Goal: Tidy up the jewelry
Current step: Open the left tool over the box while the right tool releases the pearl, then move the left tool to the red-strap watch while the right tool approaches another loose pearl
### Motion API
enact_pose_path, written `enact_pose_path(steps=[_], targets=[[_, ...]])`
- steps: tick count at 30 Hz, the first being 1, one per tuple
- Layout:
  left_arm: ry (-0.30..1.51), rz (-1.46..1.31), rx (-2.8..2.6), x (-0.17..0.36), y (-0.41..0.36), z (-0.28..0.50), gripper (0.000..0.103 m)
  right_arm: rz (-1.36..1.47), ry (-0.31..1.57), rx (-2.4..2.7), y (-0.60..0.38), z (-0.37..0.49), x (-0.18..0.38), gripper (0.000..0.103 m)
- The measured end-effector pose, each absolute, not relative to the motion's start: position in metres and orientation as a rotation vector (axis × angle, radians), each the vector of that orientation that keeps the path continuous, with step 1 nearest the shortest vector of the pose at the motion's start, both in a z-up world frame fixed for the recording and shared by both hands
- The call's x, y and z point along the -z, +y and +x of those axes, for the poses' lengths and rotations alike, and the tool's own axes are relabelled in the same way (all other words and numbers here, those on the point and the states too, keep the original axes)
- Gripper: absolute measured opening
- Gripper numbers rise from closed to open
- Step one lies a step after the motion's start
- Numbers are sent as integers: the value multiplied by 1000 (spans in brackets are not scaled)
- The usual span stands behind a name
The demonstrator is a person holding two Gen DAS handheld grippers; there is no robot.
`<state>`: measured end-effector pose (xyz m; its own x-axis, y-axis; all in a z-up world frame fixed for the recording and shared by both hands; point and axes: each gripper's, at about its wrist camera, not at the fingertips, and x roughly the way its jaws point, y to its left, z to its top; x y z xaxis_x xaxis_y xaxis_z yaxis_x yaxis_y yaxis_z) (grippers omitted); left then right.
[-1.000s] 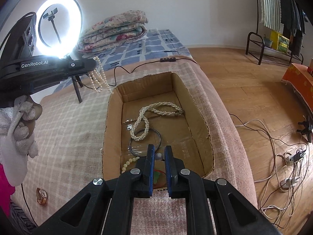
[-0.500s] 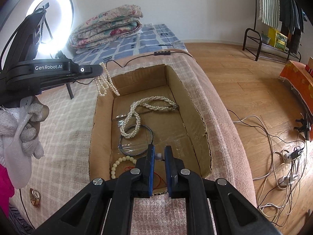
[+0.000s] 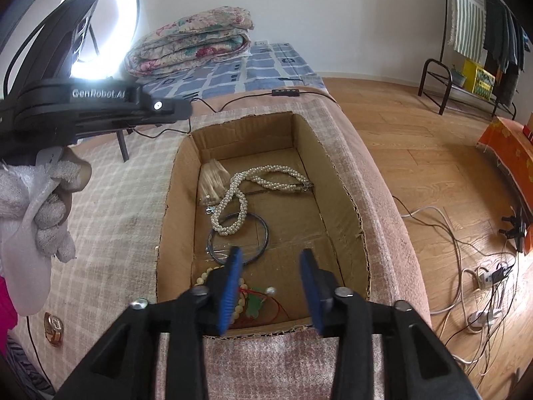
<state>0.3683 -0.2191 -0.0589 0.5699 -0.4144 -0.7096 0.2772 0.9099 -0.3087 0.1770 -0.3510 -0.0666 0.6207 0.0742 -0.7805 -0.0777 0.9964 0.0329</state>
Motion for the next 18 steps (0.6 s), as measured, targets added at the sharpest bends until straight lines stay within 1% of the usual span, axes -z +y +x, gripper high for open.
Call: enact_pose_path(steps=[1,2,3,4,5,6,13,18], targets=[[865,-172,403,57,-218,367,69,-17,885,-77,-350,176,65,82],[864,-170,399,56,-218,367,69,-30,868,-68,-348,175,63,88],[868,-167,398,55,-218,367,72,-42,852,-65,-347,173,61,93],[875,-163,397,55,-219,367,75,-52,842,-63,-346,173,59,94],[879,-159,397,54,-219,367,75,-61,837,-58,-345,173,58,96],[879,-157,397,53,-219,366,76,-71,831,-48,-344,173,57,101],[869,-141,394,45,-216,358,76,-80,822,-47,-339,173,54,103],[850,-133,386,29,-203,345,76,-63,804,-42,-338,169,47,103]])
